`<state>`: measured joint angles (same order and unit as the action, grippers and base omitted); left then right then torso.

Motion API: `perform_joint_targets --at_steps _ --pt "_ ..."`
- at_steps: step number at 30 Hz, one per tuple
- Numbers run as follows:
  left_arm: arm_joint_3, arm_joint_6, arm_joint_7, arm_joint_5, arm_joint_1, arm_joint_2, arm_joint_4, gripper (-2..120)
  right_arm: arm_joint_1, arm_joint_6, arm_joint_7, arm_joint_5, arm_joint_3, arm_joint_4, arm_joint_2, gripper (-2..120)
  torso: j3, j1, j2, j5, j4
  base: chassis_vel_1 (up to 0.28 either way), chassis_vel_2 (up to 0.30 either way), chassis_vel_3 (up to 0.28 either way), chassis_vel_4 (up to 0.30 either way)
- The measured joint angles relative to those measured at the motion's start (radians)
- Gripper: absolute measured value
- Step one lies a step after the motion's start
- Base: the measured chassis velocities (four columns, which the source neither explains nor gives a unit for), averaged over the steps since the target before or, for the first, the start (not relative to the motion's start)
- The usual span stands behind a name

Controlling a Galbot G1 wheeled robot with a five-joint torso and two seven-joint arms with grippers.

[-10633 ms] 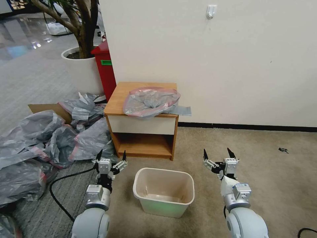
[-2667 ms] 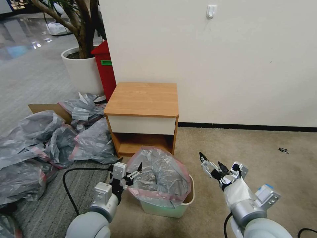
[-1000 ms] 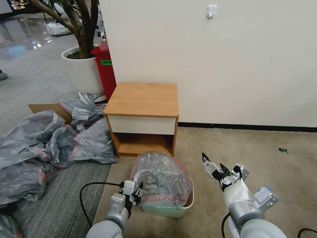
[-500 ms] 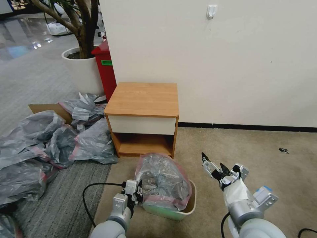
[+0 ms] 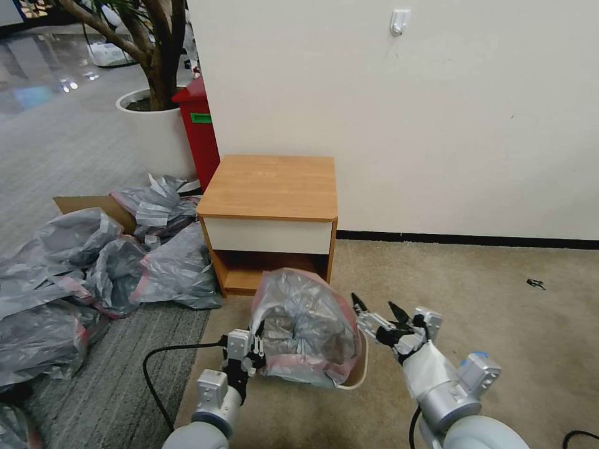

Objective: Pick up the garbage bag from the table and place it over the trash can.

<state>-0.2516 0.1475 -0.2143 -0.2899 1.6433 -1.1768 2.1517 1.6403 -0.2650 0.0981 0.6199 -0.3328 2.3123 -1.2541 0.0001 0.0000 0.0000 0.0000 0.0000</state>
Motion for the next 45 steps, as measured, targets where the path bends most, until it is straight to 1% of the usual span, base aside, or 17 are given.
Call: perform_joint_targets --at_steps 6,9,13,14,17,18,21,23,24,28,29,31,33,34,35,43,45 --pt "-0.024 0.001 0.016 -0.007 0.017 0.008 0.048 7 -0.056 0.000 -0.006 -0.022 0.059 -0.020 0.003 100 0.000 0.000 0.000 0.0000 0.0001 0.000 0.000 0.000 0.000" --pt "-0.027 0.002 0.019 -0.008 0.024 0.009 0.058 7 -0.056 0.001 -0.007 -0.031 0.080 -0.021 -0.005 95 0.000 0.000 0.000 0.0000 0.0001 0.000 0.000 0.000 0.000" --pt "-0.028 0.005 0.020 -0.020 0.031 0.006 0.069 7 -0.053 0.016 -0.008 -0.046 0.093 -0.027 -0.023 78 0.000 0.000 0.000 0.0000 0.0000 0.000 0.000 0.000 0.000" --pt "-0.028 0.005 0.020 -0.020 0.031 0.006 0.069 7 -0.053 0.016 -0.008 -0.046 0.093 -0.027 -0.023 78 0.000 0.000 0.000 0.0000 0.0000 0.000 0.000 0.000 0.000" --pt "-0.032 0.008 0.020 -0.035 0.035 0.005 0.074 7 -0.050 0.022 -0.007 -0.050 0.091 -0.026 -0.028 64 0.000 0.000 0.000 -0.0001 0.0000 0.000 0.000 0.000 0.000" --pt "-0.032 0.008 0.020 -0.035 0.035 0.005 0.074 7 -0.050 0.022 -0.007 -0.050 0.091 -0.026 -0.028 64 0.000 0.000 0.000 -0.0001 0.0000 0.000 0.000 0.000 0.000" --pt "-0.032 0.011 0.020 -0.048 0.037 0.003 0.075 7 -0.048 0.028 -0.007 -0.057 0.091 -0.024 -0.031 48 0.000 0.000 0.000 -0.0001 0.0000 0.000 0.000 0.000 0.000" --pt "-0.032 0.014 0.020 -0.053 0.037 0.001 0.075 7 -0.048 0.039 -0.006 -0.063 0.093 -0.027 -0.035 42 0.000 0.000 0.000 -0.0001 0.0000 0.000 0.000 0.000 0.000" --pt "-0.032 0.014 0.020 -0.053 0.037 0.001 0.075 7 -0.048 0.039 -0.006 -0.063 0.093 -0.027 -0.035 42 0.000 0.000 0.000 -0.0001 0.0000 0.000 0.000 0.000 0.000" --pt "-0.033 0.026 0.020 -0.061 0.036 0.000 0.079 7 -0.048 0.054 -0.004 -0.072 0.101 -0.039 -0.045 22 0.000 0.000 0.000 0.0000 0.0000 0.000 0.000 0.000 0.000" --pt "-0.033 0.026 0.020 -0.061 0.036 0.000 0.079 7 -0.048 0.054 -0.004 -0.072 0.101 -0.039 -0.045 22 0.000 0.000 0.000 0.0000 0.0000 0.000 0.000 0.000 0.000" --pt "-0.034 0.027 0.020 -0.062 0.036 0.001 0.079 7 -0.051 0.056 -0.001 -0.072 0.103 -0.040 -0.046 13 0.000 0.000 0.000 0.0000 0.0000 0.000 0.000 0.000 0.000" --pt "-0.034 0.028 0.022 -0.062 0.037 0.002 0.079 7 -0.057 0.057 0.004 -0.070 0.102 -0.040 -0.046 6 0.000 0.000 0.000 0.0000 0.0000 0.000 0.000 0.000 0.000" --pt "-0.034 0.028 0.022 -0.062 0.037 0.002 0.079 7 -0.057 0.057 0.004 -0.070 0.102 -0.040 -0.046 6 0.000 0.000 0.000 0.0000 0.0000 0.000 0.000 0.000 0.000" --pt "-0.035 0.028 0.028 -0.062 0.037 0.002 0.079 7 -0.064 0.057 0.010 -0.068 0.101 -0.042 -0.044 0 0.000 0.000 0.000 0.0000 0.0001 0.000 0.000 0.000 0.000" --pt "-0.037 0.027 0.050 -0.065 0.040 0.003 0.080 7 -0.107 0.043 0.029 -0.011 0.035 -0.053 -0.024 0 0.000 0.000 0.000 0.0001 0.0000 0.000 0.000 0.000 0.000" --pt "-0.038 0.026 0.057 -0.070 0.042 0.003 0.082 7 -0.121 0.018 0.039 0.022 -0.006 -0.054 0.000 0 0.000 0.000 0.000 0.0001 0.0000 0.000 0.000 0.000 0.000"
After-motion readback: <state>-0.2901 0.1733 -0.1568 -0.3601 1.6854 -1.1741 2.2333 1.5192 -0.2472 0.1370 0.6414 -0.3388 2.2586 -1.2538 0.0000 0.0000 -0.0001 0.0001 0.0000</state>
